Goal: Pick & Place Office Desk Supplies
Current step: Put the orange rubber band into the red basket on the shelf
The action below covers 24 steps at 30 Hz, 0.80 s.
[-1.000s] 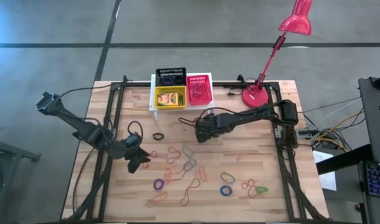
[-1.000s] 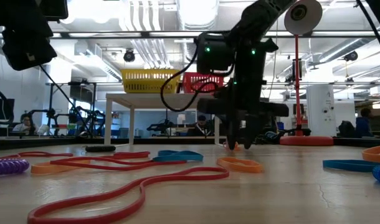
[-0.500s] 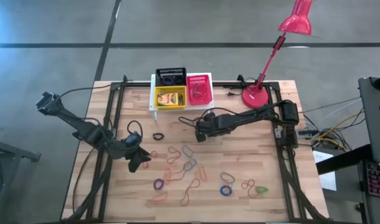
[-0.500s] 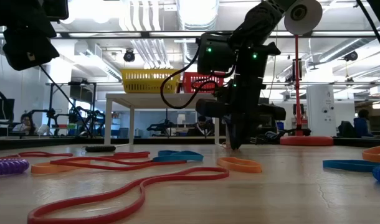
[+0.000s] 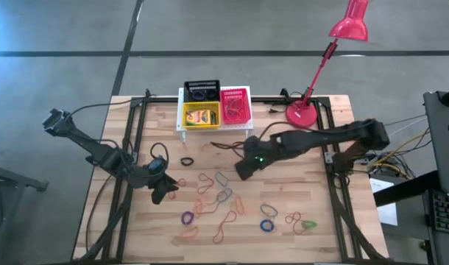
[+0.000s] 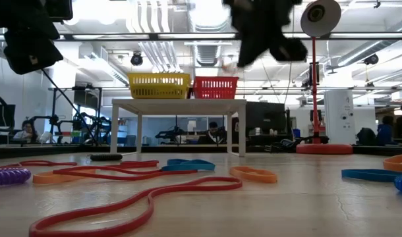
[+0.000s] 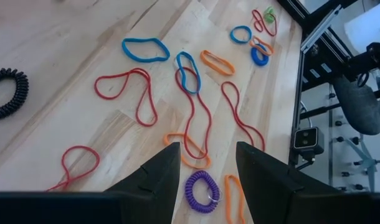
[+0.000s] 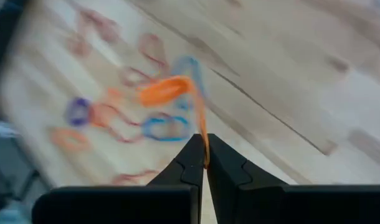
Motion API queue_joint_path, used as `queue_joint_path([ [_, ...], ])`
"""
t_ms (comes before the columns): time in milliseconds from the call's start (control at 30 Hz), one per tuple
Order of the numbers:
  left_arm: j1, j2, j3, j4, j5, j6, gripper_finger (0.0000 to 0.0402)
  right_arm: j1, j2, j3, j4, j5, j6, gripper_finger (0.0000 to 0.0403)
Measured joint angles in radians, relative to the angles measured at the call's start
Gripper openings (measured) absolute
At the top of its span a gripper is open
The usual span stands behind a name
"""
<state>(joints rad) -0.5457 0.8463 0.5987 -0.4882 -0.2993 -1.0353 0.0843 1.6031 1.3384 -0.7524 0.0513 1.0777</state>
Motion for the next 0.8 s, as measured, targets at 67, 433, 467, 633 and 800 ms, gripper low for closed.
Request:
queue_joint_path([
  [67, 0.0, 0.0, -0.002, 0.0, 0.0, 0.011, 0.0161, -0.001, -0.025, 0.041, 0.003, 0.007, -0.013, 0.0009],
  [433, 0.002, 0.0, -0.003, 0.002, -0.008, 0.014, 0.0161, -0.181, 0.078, 0.322, -0.01, 0.113, -0.308, 0.0009],
  [467, 0.002, 0.0, -0.003, 0.001, -0.008, 0.014, 0.0161, -0.208, 0.098, 0.349, -0.028, 0.114, -0.333, 0.0009],
  [633, 0.002, 0.0, -0.003, -0.002, -0.008, 0.014, 0.0161, -0.353, 0.191, 0.497, -0.146, 0.114, -0.471, 0.0009],
  [800, 0.002, 0.0, -0.005, -0.008, -0.049, 0.006, 0.0161, -0.466, 0.297, 0.64, -0.28, 0.078, -0.636, 0.0009],
])
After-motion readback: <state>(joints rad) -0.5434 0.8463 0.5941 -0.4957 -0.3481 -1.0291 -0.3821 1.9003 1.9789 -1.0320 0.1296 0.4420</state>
